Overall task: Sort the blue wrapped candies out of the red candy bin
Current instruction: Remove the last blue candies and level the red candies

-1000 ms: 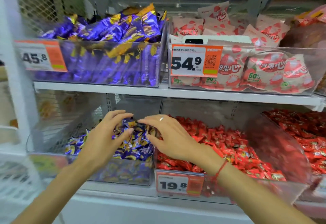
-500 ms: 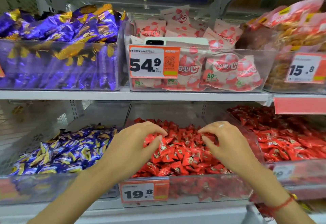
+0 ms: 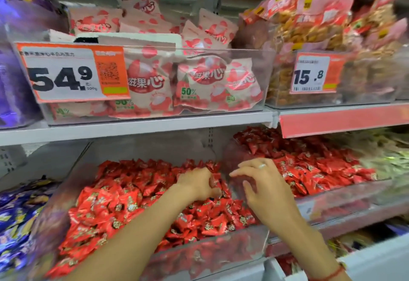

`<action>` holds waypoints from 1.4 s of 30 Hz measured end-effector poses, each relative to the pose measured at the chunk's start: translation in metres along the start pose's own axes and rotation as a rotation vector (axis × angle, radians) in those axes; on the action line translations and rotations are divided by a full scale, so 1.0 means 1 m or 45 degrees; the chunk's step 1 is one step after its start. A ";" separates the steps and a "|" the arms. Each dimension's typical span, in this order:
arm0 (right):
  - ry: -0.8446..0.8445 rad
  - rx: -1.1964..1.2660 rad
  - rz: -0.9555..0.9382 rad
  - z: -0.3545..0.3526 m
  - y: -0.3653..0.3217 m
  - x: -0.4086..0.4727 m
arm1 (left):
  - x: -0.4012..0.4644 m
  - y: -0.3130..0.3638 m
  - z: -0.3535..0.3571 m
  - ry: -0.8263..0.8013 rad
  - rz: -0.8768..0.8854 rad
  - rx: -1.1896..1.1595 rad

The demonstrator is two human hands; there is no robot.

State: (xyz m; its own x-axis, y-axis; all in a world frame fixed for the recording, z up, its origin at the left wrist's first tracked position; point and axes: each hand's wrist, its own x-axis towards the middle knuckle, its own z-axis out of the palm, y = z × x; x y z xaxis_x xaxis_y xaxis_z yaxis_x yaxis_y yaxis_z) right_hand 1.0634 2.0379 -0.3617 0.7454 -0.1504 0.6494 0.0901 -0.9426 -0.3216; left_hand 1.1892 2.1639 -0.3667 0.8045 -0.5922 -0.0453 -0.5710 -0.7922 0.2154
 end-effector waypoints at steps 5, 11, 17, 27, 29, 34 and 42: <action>-0.007 0.049 0.058 -0.001 -0.001 0.001 | 0.012 -0.002 0.008 -0.041 -0.062 0.025; 0.123 0.090 0.108 -0.003 -0.013 0.003 | -0.032 -0.026 -0.030 0.314 0.029 -0.510; 0.027 0.395 0.295 -0.003 -0.030 0.008 | -0.077 -0.002 -0.046 0.431 0.312 -1.184; 0.218 0.712 0.343 -0.010 -0.021 0.004 | -0.051 -0.035 -0.021 -0.112 0.254 -0.182; 0.207 0.718 0.335 -0.011 -0.020 0.003 | -0.055 -0.037 -0.011 -0.328 0.252 0.063; 0.202 0.715 0.295 -0.015 -0.022 0.002 | -0.069 -0.033 -0.020 -0.429 0.321 0.261; 0.204 0.704 0.287 -0.014 -0.025 0.004 | -0.008 -0.019 -0.019 0.036 0.215 0.146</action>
State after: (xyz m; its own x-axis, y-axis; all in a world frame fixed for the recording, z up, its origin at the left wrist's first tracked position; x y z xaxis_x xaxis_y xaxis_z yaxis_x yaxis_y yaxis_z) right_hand 1.0545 2.0569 -0.3413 0.6813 -0.4111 0.6057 0.3029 -0.5950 -0.7445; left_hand 1.1972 2.1864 -0.3523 0.6988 -0.7152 0.0096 -0.7120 -0.6943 0.1051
